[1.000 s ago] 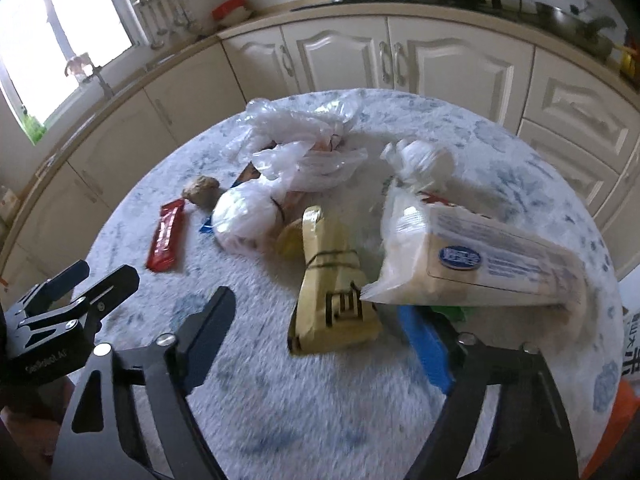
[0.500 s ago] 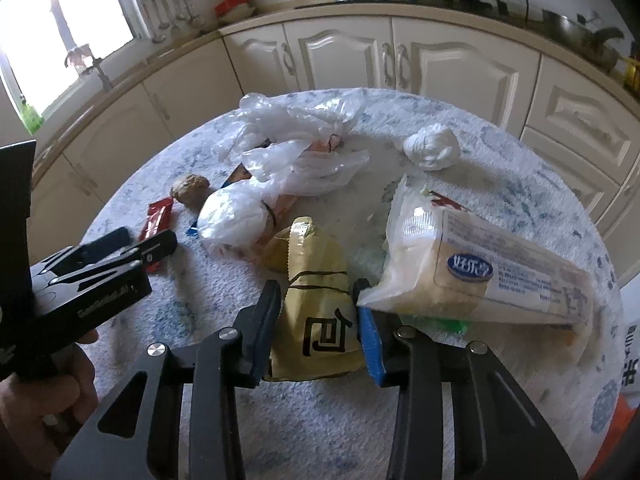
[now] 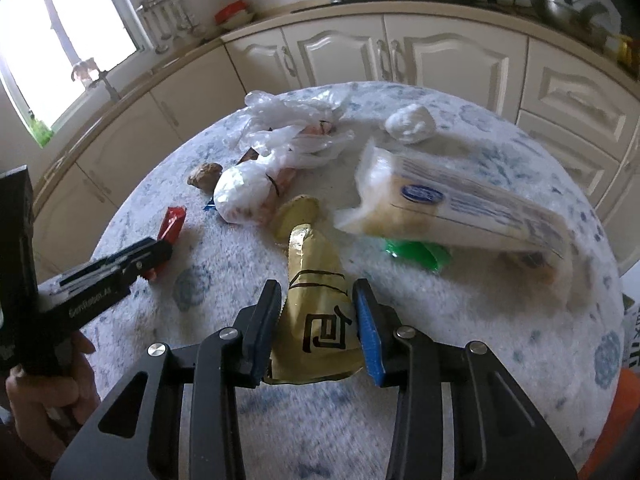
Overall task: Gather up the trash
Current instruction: 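Grasp the red candy bar with the left tool while the right tool grasps the yellow bread bag, then carry the candy bar and bread bag with both tools to the blue bucket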
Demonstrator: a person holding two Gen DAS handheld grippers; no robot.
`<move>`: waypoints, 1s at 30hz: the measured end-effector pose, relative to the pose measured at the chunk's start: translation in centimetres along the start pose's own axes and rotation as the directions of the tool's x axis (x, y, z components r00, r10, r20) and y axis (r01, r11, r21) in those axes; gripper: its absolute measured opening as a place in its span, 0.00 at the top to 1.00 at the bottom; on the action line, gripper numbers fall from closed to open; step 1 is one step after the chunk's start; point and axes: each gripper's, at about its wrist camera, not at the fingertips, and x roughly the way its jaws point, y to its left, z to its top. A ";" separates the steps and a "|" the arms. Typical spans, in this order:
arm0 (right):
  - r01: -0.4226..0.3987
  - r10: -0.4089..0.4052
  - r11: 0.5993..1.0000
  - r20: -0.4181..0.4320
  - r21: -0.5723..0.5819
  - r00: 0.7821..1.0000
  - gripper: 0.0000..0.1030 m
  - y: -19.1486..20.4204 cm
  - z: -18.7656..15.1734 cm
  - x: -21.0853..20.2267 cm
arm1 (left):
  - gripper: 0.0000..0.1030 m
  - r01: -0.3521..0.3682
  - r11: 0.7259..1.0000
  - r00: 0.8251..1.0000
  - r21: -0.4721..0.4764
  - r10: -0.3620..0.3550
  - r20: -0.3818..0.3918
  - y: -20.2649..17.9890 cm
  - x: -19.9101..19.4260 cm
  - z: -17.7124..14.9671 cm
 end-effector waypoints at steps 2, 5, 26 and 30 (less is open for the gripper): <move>0.002 -0.002 1.000 0.004 0.004 1.000 0.63 -0.3 -0.2 -0.5 | 0.85 0.007 1.000 1.000 0.001 -0.007 -0.002 -0.3 -0.4 -0.5; 0.005 -0.005 1.000 0.003 0.012 1.000 0.63 -0.6 -0.5 -0.8 | 0.85 -0.002 0.999 1.000 0.035 0.002 -0.004 -1.0 -0.9 -1.1; -0.002 0.001 1.000 0.033 0.014 0.999 0.72 -1.6 -1.1 -3.2 | 0.87 0.049 0.994 0.998 0.103 -0.053 0.041 -4.4 -2.8 -1.8; 0.005 -0.005 1.000 -0.013 0.009 1.000 0.72 -2.0 -1.5 -2.1 | 0.87 0.036 0.993 0.999 0.114 -0.038 0.018 -4.9 -2.4 -2.6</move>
